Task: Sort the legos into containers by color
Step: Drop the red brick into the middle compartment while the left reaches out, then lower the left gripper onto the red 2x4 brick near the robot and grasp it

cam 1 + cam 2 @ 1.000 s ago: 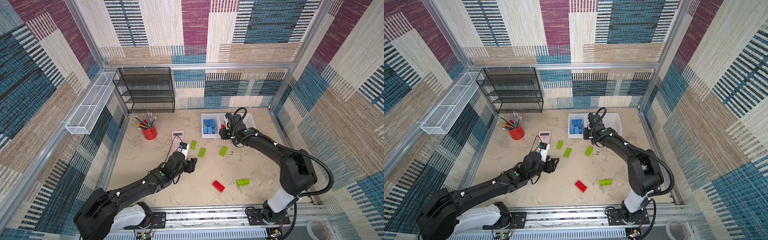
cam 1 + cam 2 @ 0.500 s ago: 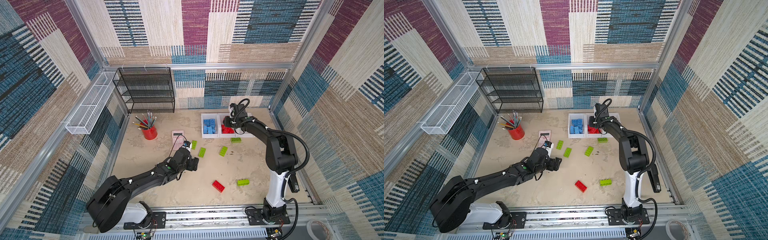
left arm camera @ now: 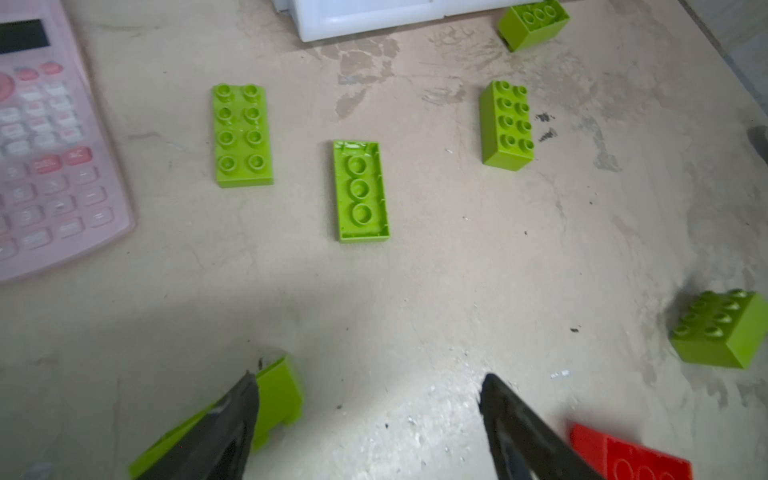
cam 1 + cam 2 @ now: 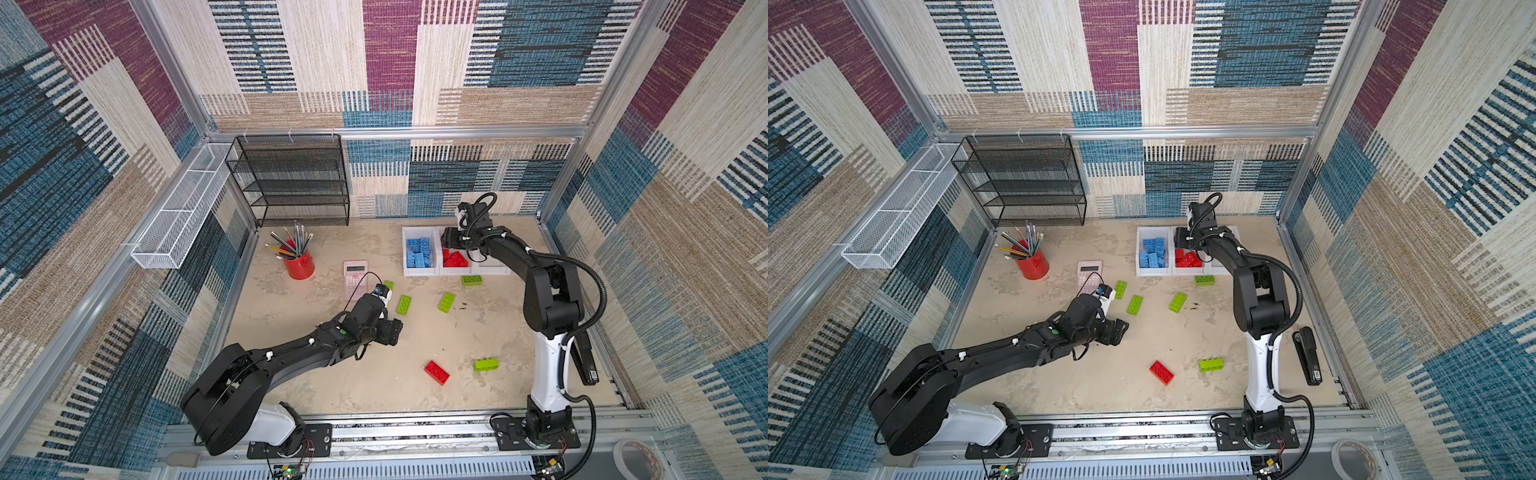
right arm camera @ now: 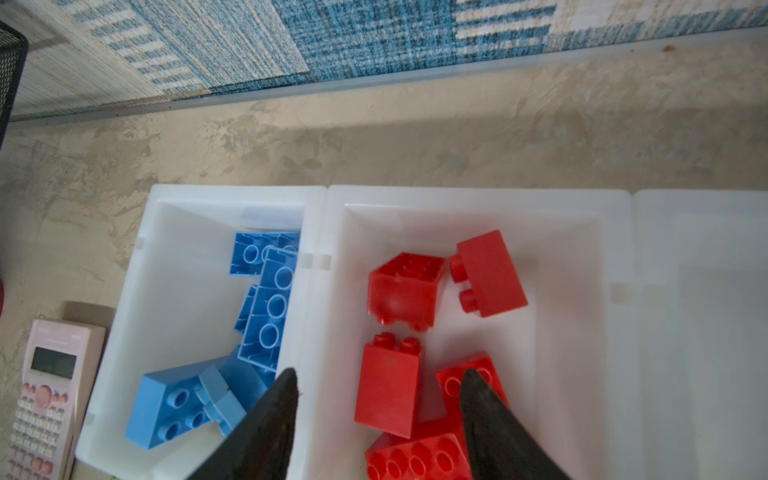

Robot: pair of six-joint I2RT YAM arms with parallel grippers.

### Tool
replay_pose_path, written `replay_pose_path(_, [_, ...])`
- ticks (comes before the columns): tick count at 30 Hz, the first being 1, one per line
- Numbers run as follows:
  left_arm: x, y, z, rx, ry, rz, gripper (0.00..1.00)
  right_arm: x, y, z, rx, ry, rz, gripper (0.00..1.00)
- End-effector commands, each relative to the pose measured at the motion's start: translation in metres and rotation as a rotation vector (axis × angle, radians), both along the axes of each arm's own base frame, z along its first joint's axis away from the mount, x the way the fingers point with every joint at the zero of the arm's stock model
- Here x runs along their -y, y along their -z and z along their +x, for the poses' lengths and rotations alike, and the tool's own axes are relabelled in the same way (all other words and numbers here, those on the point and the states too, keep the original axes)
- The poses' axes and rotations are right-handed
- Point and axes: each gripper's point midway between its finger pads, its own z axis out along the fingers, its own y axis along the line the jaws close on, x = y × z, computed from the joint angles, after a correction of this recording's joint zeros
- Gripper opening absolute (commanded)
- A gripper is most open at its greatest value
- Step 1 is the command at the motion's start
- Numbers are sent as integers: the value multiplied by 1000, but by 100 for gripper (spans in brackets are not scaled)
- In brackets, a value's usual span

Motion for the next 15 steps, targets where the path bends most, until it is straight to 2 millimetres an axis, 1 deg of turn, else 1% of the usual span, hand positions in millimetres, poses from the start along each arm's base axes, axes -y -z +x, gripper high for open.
replay_pose_path(1, [23, -7, -12, 11, 140, -21, 83, -2, -17, -4, 25, -20, 10, 67])
replay_pose_path(6, [39, -6, -27, -8, 227, 42, 83, -9, -43, -23, 68, -57, 66, 70])
replay_pose_path(9, [46, 0, -40, -46, 267, 92, 82, -12, -56, -38, 91, -78, 106, 71])
replay_pose_path(12, [50, 10, -58, -98, 299, 141, 82, -14, -66, -56, 111, -93, 148, 72])
replay_pose_path(15, [47, 16, -75, -132, 318, 200, 82, -15, -78, -75, 139, -107, 185, 74])
